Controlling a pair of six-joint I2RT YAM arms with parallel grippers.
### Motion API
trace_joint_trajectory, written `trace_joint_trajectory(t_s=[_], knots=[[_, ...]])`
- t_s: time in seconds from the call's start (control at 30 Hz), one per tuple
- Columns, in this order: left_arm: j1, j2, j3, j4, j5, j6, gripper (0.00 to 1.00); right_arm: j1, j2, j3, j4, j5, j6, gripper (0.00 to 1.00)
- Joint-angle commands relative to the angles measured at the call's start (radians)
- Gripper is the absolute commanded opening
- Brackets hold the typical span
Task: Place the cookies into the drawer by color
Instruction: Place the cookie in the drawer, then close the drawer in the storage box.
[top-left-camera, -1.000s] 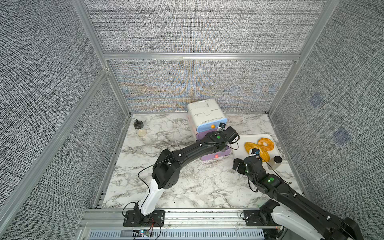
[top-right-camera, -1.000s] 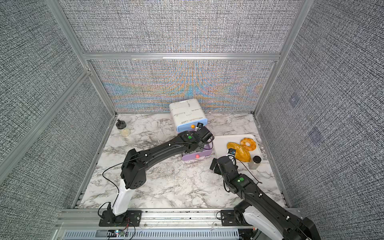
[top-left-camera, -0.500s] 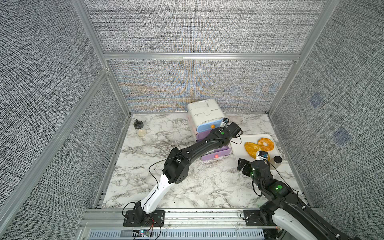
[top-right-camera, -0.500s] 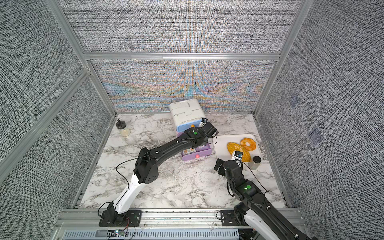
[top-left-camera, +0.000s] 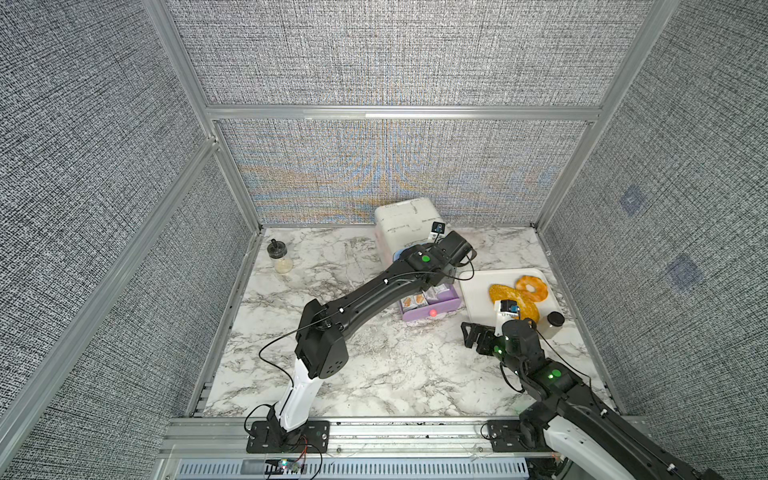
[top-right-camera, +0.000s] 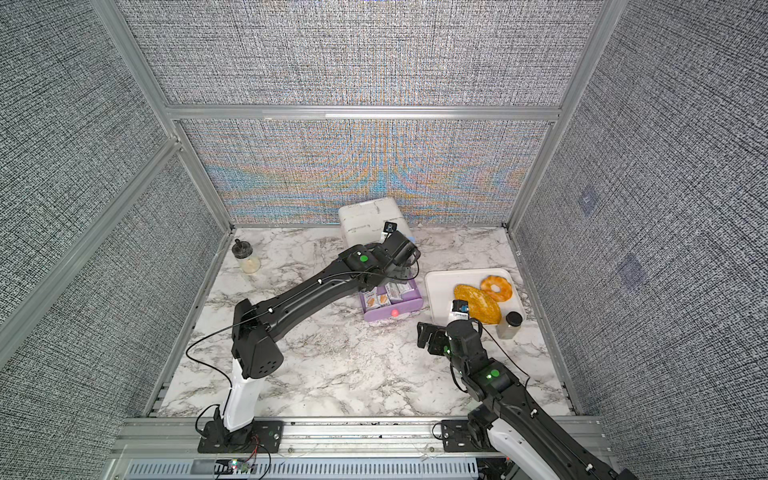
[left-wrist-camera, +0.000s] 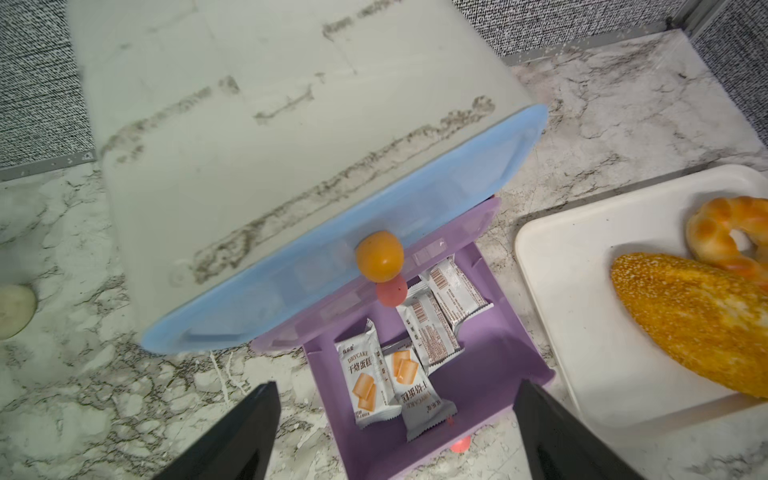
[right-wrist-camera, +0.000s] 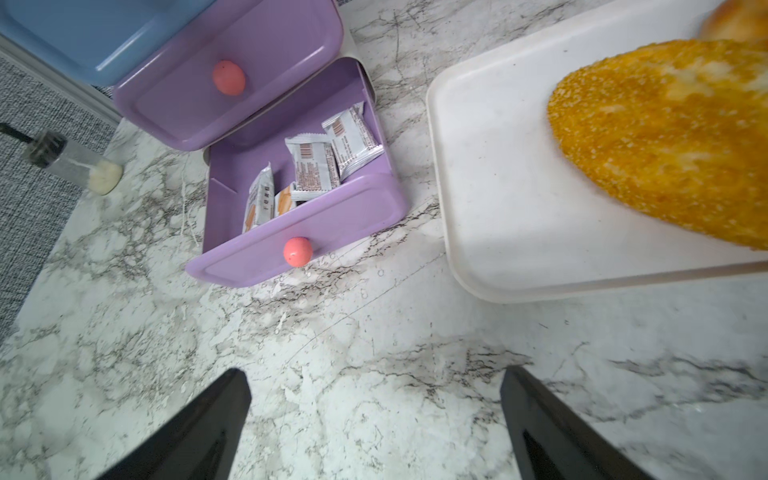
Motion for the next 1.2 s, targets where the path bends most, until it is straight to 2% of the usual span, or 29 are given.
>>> trace_joint_trajectory(t_s=[0.0,0.33,0.53,0.7,0.83,1.03,1.17], knots=[[0.021,-0.05,-0.019,0.004,0.037,0.002,0.99,0.001,0.001,-0.016,0.077,-0.101,-0.044,0.99],[0.178,-0.15,-0.042,0.014,0.27,-0.006,0.99,0.001,0.156,-0.056,0.22,-0.216,-0.057,0.9],[0.333,-0.119,-0.061,0.085,0.54,-0.075,0.99,0.001,0.253,-0.063,0.318,-0.238,-0.026,0.85],[0.419,-0.057,-0.058,0.17,0.733,-0.148,0.99,0.001,0.326,-0.064,0.376,-0.238,-0.009,0.82],[0.481,-0.004,-0.055,0.241,0.904,-0.219,0.94,-0.001,0.393,-0.06,0.413,-0.232,-0.008,0.82],[0.5,-0.012,-0.13,0.292,0.928,-0.247,0.79,-0.001,0.495,-0.027,0.479,-0.238,-0.007,0.75],[0.503,-0.036,-0.184,0.304,0.915,-0.241,0.77,-0.001,0.569,0.021,0.525,-0.229,-0.014,0.63]])
